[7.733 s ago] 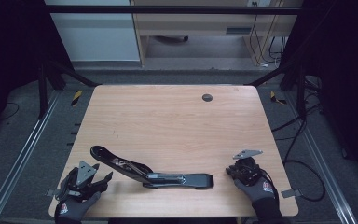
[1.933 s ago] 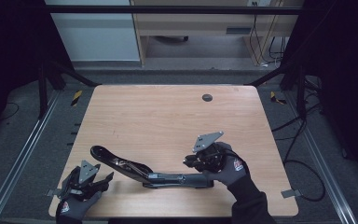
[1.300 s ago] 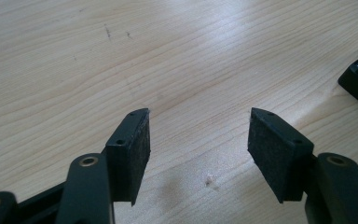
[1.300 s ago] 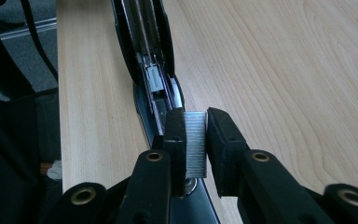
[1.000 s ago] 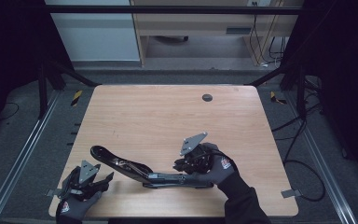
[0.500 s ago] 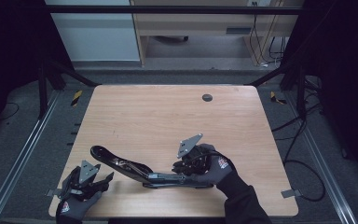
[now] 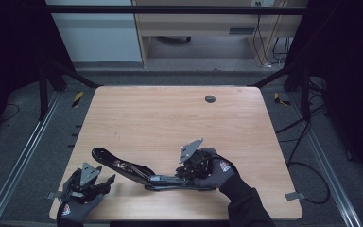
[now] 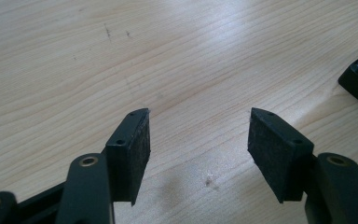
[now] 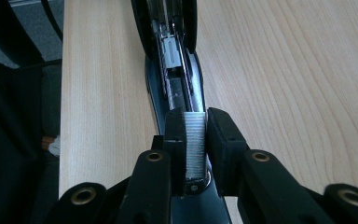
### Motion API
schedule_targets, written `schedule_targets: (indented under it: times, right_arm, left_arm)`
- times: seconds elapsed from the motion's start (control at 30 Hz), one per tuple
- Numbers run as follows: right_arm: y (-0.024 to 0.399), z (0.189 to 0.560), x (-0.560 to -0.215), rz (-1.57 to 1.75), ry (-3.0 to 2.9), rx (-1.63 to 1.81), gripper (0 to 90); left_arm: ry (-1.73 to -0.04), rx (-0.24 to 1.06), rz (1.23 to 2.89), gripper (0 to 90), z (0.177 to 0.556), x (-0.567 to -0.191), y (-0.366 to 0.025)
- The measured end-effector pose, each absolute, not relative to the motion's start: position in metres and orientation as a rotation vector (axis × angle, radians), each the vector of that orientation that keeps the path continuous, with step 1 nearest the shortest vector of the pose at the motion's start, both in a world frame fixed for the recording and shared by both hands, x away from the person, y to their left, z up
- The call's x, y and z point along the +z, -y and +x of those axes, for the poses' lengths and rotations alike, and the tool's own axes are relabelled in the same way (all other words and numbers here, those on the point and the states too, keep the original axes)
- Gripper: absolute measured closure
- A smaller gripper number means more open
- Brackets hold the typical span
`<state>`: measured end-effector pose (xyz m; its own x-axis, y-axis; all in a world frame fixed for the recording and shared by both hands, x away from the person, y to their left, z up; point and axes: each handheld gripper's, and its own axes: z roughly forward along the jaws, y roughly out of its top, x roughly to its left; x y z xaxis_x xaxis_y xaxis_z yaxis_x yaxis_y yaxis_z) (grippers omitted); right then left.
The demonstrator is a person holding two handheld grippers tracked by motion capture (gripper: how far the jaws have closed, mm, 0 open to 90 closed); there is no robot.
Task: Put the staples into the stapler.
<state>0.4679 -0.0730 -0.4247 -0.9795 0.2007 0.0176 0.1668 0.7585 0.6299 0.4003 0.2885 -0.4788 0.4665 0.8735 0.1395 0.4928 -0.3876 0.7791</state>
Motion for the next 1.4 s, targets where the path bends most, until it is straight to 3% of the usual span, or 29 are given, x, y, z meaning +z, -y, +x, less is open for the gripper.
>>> schedule_targets:
  times: [1.4]
  right_arm:
    - [0.066, 0.469, -0.437, 0.216, -2.937, 0.962, 78.5]
  left_arm:
    - [-1.133, 0.722, 2.044, 38.9, 0.401, -0.479, -0.289]
